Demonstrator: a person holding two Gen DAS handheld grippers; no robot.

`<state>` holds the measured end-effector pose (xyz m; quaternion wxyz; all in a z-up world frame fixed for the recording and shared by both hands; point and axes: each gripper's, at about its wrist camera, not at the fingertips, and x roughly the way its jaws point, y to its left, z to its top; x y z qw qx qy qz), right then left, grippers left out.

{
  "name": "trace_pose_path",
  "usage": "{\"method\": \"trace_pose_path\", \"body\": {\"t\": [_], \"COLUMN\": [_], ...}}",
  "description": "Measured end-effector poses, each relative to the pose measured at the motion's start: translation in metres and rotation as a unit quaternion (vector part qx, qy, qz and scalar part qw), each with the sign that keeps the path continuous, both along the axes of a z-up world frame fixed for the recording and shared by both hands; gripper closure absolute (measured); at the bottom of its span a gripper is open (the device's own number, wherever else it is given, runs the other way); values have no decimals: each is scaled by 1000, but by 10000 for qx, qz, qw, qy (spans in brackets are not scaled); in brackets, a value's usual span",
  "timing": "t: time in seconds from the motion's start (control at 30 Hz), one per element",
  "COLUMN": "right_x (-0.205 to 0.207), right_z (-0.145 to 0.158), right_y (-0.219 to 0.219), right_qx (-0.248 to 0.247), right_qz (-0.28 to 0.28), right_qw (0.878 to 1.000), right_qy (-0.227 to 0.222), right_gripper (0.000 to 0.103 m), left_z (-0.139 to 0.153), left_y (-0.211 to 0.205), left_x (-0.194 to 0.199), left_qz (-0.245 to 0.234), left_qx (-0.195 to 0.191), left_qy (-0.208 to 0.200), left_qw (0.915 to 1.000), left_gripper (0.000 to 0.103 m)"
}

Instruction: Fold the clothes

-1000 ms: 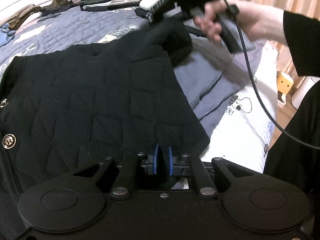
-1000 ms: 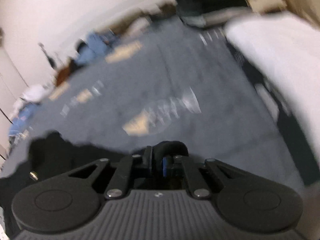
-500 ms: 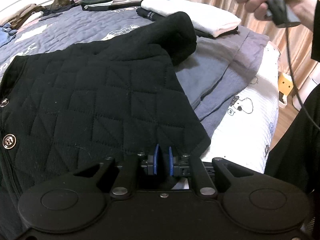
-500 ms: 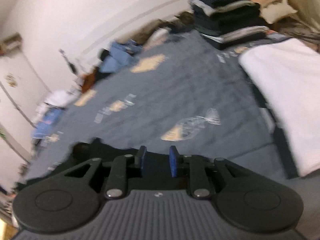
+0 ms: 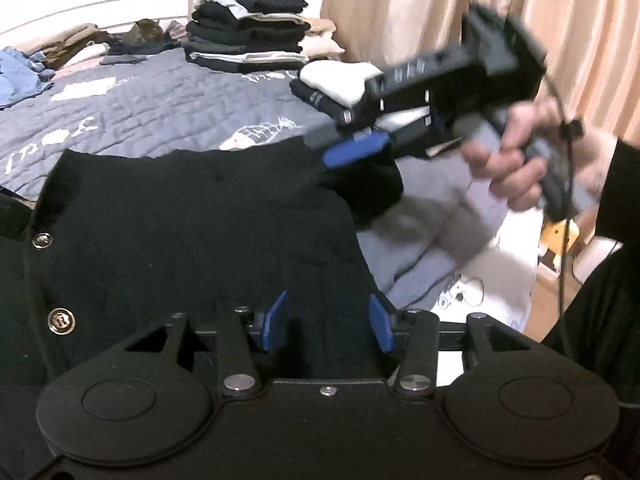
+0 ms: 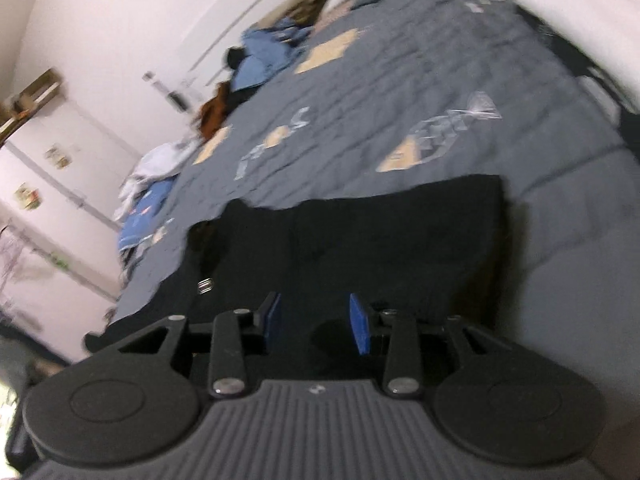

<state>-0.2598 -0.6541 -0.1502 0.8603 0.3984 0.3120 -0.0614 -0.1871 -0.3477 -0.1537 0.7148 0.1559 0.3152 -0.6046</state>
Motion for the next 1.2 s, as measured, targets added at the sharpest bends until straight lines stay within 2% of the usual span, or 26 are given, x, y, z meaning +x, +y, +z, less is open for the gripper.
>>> {"method": "trace_pose_path", "body": {"t": [0.1,0.17,0.23,0.4,0.57,0.7,0.83,0.93,1.0,1.2], "right_x": [-5,-3,-1,6,9,2,-9,-14,-15,-26], "right_z": [-18,-32,-43,-48,-34,-9,16,25,28,9], "right_y": [-10,-20,-27,-28,-30,-26,-10,6,16,28], "right_qx": [-60,11,106,-243,-123,-114,-78,-109,-129,77], "right_qz": [-485,-638,-703,-677,-655,-573,-176,125,275,-63], "right_qw": [9985,9977,9974,9974,9977,9981,9986,9984,9983,9998], "right_qy": [234,223,108,12,91,-174,-487,-539,-488,-186], "right_gripper": [67,68,68,69,67,67,66,66,66,66], "left_z": [-1,-2,-3,-4,-2,1,2,0,-3,-16], "left_y": [-1,-1,-1,0,2,4,4,2,0,-14], "left_x": [-1,-3,-4,-1,1,3,4,1,-6,-32], "left_qz": [4,-38,-52,1,78,147,183,166,28,-113], "left_qx": [64,109,103,85,48,-30,-86,-145,-154,-133], "left_qy": [-59,-88,-100,-92,-70,-38,-19,-9,-22,-315], "left_qw": [10000,9999,9999,9999,9999,9999,9998,9998,9999,9994], "left_gripper": [58,58,57,58,58,57,57,52,51,41]}}
